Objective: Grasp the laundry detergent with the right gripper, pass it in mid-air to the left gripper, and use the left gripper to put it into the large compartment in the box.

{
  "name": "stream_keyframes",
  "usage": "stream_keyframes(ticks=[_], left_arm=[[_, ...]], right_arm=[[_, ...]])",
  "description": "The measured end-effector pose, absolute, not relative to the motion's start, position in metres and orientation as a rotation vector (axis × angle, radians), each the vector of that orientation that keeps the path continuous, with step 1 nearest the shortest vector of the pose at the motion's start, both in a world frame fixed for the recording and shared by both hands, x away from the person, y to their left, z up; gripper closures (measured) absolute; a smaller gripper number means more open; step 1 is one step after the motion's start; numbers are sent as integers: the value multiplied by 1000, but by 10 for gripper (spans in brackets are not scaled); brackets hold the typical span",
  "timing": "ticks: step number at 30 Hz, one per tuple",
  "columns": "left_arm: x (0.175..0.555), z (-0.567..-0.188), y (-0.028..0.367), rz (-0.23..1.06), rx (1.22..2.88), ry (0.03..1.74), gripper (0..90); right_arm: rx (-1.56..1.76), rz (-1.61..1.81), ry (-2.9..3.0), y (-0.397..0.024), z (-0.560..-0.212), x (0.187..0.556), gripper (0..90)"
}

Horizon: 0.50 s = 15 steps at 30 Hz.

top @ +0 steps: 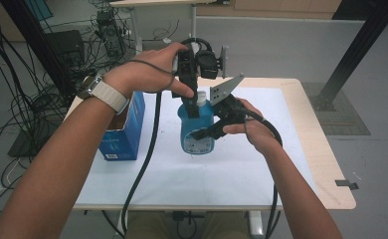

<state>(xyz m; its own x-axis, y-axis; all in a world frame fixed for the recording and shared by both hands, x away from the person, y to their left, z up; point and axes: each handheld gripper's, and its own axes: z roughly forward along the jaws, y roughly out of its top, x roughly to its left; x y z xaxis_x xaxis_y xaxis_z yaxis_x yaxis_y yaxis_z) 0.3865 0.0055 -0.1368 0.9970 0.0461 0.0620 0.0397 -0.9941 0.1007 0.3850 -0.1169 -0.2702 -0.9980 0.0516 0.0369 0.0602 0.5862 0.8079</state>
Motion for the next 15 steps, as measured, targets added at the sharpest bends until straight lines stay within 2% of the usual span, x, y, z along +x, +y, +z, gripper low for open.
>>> stream_keyframes(ticks=[15], left_arm=[[382,-146,11,91,3022,80,74]], right_arm=[[-83,-1406,-2800,-114,-275,382,444]])
